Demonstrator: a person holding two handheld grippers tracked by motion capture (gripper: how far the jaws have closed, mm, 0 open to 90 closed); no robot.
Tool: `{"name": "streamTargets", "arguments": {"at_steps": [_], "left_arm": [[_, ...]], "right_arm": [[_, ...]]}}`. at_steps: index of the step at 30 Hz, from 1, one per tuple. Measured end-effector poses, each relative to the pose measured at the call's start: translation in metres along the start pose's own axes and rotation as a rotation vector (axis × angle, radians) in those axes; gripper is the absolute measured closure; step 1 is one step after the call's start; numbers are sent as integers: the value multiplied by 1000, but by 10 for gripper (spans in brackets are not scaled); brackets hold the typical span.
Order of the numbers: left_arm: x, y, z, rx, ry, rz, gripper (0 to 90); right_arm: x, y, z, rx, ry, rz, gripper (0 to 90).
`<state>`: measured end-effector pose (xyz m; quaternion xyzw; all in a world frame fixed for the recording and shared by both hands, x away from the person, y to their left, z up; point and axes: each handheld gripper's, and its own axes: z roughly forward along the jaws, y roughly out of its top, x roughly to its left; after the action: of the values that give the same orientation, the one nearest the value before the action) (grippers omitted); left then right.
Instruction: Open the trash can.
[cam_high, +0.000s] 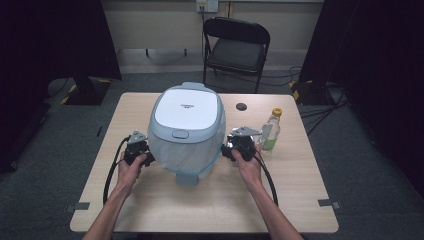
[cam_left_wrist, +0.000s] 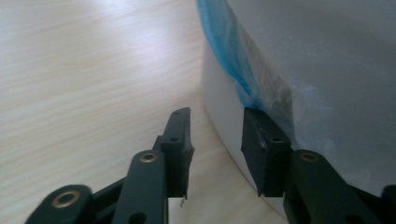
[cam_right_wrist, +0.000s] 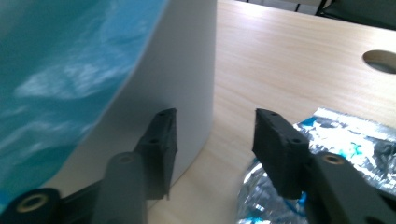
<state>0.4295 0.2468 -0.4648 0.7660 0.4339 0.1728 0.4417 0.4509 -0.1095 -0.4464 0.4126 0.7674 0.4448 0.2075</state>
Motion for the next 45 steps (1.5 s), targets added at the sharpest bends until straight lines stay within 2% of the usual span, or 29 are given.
{"name": "streamTargets", "arguments": {"at_steps": [2,3,4,5,6,7,9,10,14,17,19,20,23,24,26,27,28,30,31,33,35,36,39,44,45], "left_arm": [[0,-4,-4,13,-24,21,586],[1,-6,-5,10,-25,32,472],[5,-7,-6,-2,-25,38,300],[7,-7,-6,-4,5,46,300],[10,-7,-6,-3,81,51,302],[14,-7,-6,-2,99,43,308],[23,-7,-5,-8,154,-5,300],[26,-8,-4,-15,166,-36,300],[32,-2,2,-6,157,-69,293],[29,10,5,-35,165,-90,289],[26,20,9,-41,159,-70,286],[26,25,12,-77,163,-85,285],[25,29,17,-63,138,-86,277],[22,30,19,-62,125,-67,280],[18,31,20,-65,137,-52,352],[18,30,20,-67,130,-48,411],[18,30,20,-71,113,-52,411],[18,31,20,-67,94,-50,467],[17,30,20,-70,92,-44,503],[17,30,19,-74,90,-44,513],[18,28,16,-73,86,-43,533],[18,27,15,-72,80,-46,559],[18,22,10,-84,66,-66,589],[12,21,0,-52,74,-8,635],[10,20,-2,-55,77,-9,646]], "right_arm": [[-1,4,4,1,-30,-1,547],[-2,5,6,-1,-42,-4,541],[-5,6,8,-1,-45,-10,463],[-5,6,8,-1,-45,-10,463],[-6,7,9,1,-47,-9,443],[-8,7,9,4,-47,-6,406],[-11,7,9,6,-45,-4,347],[-12,7,9,8,-44,-4,339],[-15,10,13,7,-54,-11,338],[-18,15,17,4,-58,-9,329],[-19,18,20,-3,-52,-6,331],[-19,19,21,-13,-55,-4,341],[-20,19,22,-22,-42,3,376],[-20,18,22,-22,-29,12,396],[-20,17,22,-29,-3,13,481],[-19,17,21,-33,7,6,512],[-18,17,21,-31,9,5,528],[-18,18,21,-33,31,13,592],[-17,18,21,-35,35,4,608],[-14,18,19,-34,41,3,664],[-11,17,17,-26,53,-4,673],[-9,17,15,-20,75,-8,680],[-4,15,13,-21,82,-13,696],[4,9,7,-26,102,-13,698],[6,9,6,-23,102,-12,698]]}}
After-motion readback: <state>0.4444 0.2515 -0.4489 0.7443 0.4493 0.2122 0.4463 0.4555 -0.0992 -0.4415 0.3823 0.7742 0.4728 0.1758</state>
